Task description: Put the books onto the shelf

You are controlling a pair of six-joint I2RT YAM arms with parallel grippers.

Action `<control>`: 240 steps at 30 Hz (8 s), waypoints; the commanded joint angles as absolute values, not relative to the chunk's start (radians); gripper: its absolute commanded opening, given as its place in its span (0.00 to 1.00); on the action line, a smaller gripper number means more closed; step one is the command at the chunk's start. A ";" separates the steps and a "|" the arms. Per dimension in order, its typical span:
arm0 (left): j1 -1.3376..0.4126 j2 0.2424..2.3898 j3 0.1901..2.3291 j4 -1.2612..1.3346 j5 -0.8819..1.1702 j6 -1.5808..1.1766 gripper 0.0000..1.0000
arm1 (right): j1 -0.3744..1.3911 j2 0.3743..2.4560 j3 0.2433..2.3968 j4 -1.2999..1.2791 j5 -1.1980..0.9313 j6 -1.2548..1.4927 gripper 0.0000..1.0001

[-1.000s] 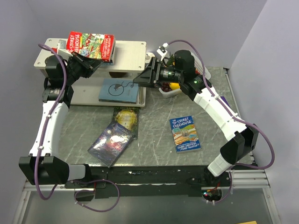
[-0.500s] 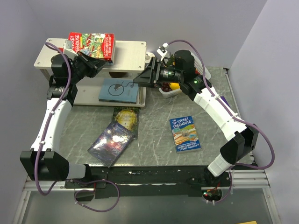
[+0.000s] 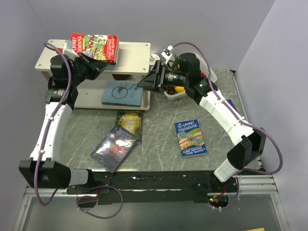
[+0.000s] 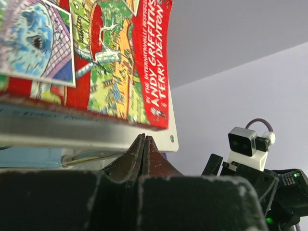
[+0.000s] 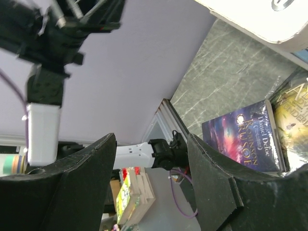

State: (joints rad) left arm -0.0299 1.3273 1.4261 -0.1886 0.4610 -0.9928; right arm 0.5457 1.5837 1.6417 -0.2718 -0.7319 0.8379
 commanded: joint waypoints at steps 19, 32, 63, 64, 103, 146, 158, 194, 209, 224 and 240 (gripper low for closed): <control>-0.012 1.150 1.437 -0.256 0.357 -0.859 0.01 | 0.552 1.479 1.551 -0.232 -0.693 0.792 0.68; -0.012 1.232 1.460 -0.241 0.397 -0.850 0.01 | 0.552 1.489 1.571 -0.252 -0.689 0.784 0.68; -0.012 1.330 1.490 -0.187 0.419 -0.880 0.01 | 0.546 1.499 1.569 -0.258 -0.689 0.778 0.68; -0.012 1.330 1.489 -0.184 0.419 -0.881 0.01 | 0.548 1.499 1.571 -0.258 -0.689 0.778 0.68; -0.089 0.793 1.001 -0.270 0.189 -0.807 0.73 | 0.643 1.186 1.001 -0.161 -0.240 0.586 0.73; -0.304 1.132 0.411 -0.256 0.273 -1.009 0.84 | 0.801 1.591 0.561 0.479 -0.637 0.971 0.85; -0.376 0.999 0.265 -0.138 0.298 -1.117 0.71 | 0.824 1.589 0.577 0.114 -0.303 0.870 0.88; -0.417 0.566 0.120 0.101 0.523 -1.151 0.81 | 0.687 1.416 0.518 0.767 -1.135 1.008 0.00; -0.416 0.614 0.204 0.471 0.839 -1.180 0.29 | 0.635 1.692 0.569 1.640 -1.393 1.714 0.00; -0.413 0.290 0.206 0.167 0.302 -1.229 0.01 | 0.492 1.288 0.722 0.328 -1.082 0.801 0.33; -0.413 0.140 0.241 0.109 -0.253 -1.400 0.01 | 0.588 0.925 0.597 0.239 -0.294 0.862 1.00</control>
